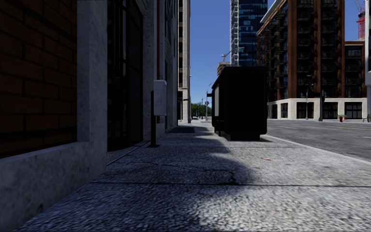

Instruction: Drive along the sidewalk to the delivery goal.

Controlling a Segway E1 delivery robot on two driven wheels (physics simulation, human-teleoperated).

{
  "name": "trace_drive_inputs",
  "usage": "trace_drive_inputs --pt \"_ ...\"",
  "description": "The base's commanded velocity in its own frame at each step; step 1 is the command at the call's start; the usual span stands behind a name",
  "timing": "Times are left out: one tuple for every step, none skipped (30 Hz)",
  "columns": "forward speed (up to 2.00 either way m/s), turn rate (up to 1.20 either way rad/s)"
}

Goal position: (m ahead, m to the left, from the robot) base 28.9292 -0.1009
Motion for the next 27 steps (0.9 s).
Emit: trace_drive_inputs --pt "1.99 -0.20" --pt "1.99 -0.20" --pt "1.99 -0.11" --pt "1.99 -0.11" --pt "1.99 0.00" --pt "1.99 0.00" --pt "1.99 0.00" --pt "1.99 0.00" --pt "1.99 0.00" --pt "1.99 0.00" --pt "1.99 0.00" --pt "1.99 0.00" --pt "1.99 0.00" --pt "1.99 0.00" --pt "1.99 0.00" --pt "1.99 0.00" --pt "1.99 0.00" --pt "1.99 0.00" --pt "1.99 -0.19" --pt "1.99 -0.19" --pt "1.99 -0.27" --pt "1.99 -0.29" --pt "1.99 -0.29" --pt "1.99 -0.29" --pt "1.99 -0.27" --pt "1.99 -0.16" --pt "1.99 0.00"
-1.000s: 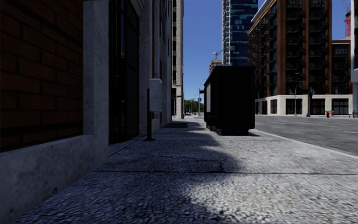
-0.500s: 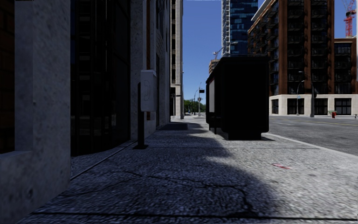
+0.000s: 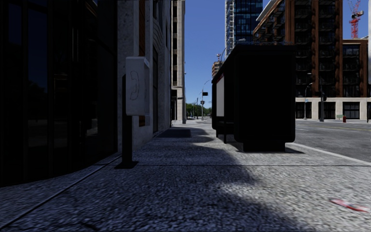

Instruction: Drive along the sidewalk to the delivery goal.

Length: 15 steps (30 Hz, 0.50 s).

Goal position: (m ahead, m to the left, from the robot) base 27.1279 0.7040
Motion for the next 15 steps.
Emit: trace_drive_inputs --pt "1.99 0.00" --pt "1.99 0.00" --pt "1.99 0.00" --pt "1.99 0.00" --pt "1.99 0.00" --pt "1.99 0.00" --pt "1.99 0.00" --pt "1.99 0.00" --pt "1.99 0.00" --pt "1.99 0.00" --pt "1.99 0.00" --pt "1.99 0.00" --pt "1.99 0.00" --pt "1.99 0.00" --pt "1.99 -0.14"
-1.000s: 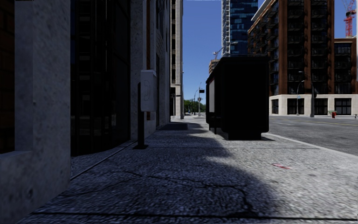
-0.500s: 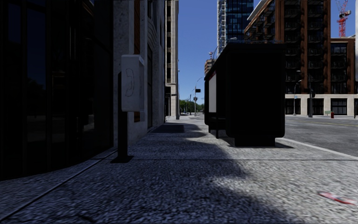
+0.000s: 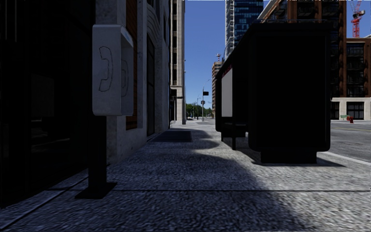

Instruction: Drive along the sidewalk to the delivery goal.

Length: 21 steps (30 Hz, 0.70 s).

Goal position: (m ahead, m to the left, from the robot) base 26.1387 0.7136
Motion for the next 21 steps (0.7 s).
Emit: trace_drive_inputs --pt "1.99 -0.14" --pt "1.99 -0.23" --pt "1.99 -0.25" --pt "1.99 -0.12" --pt "1.99 -0.12" --pt "1.99 0.00" --pt "1.99 0.00" --pt "1.99 0.00" --pt "1.99 0.00" --pt "1.99 0.00" --pt "1.99 0.00" --pt "1.99 0.00" --pt "1.99 0.00" --pt "1.99 0.00" --pt "1.99 0.00" --pt "1.99 0.00" --pt "1.99 0.00" --pt "1.99 0.00" --pt "1.99 0.00" --pt "1.99 0.00" --pt "1.99 0.00"
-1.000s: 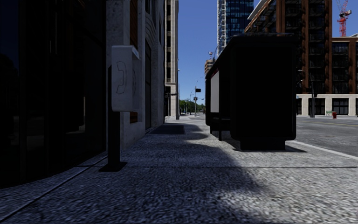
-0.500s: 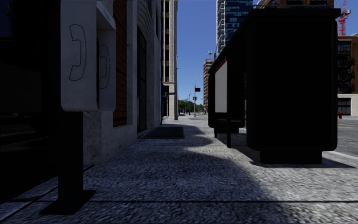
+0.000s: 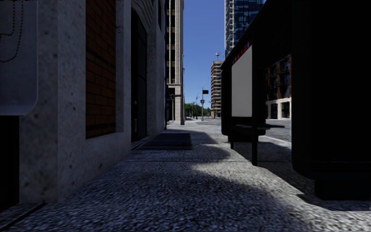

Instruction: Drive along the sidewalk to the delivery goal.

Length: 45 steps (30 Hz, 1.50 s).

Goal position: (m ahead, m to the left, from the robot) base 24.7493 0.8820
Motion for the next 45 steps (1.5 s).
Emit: trace_drive_inputs --pt "1.99 0.00" --pt "1.99 0.00" --pt "1.99 0.00" --pt "1.99 0.00" --pt "1.99 0.00" --pt "1.99 0.00" --pt "1.99 0.00" --pt "1.99 0.00" --pt "1.99 0.00" --pt "1.99 0.00" --pt "1.99 0.00" --pt "1.99 0.00" --pt "1.99 0.00" --pt "1.99 0.00" --pt "1.99 0.00" --pt "1.99 0.00" --pt "1.99 0.00" --pt "1.99 0.00" --pt "1.99 0.00" --pt "1.99 0.00" --pt "1.99 0.00" --pt "1.99 0.00" --pt "1.99 0.00" --pt "1.99 0.00" --pt "1.99 0.00" --pt "1.99 0.00" --pt "1.99 0.00" --pt "1.99 0.00" --pt "1.99 0.00" --pt "1.99 0.00" --pt "1.99 0.00" --pt "1.99 0.00" --pt "1.99 0.00" --pt "1.99 0.00" --pt "1.99 0.00" --pt "1.99 0.00" --pt "1.99 0.00" --pt "1.99 0.00" --pt "1.99 0.00" --pt "1.99 0.00" --pt "1.99 0.00" --pt "1.99 0.00" --pt "1.99 0.00" --pt "1.99 0.00" --pt "1.99 0.00"
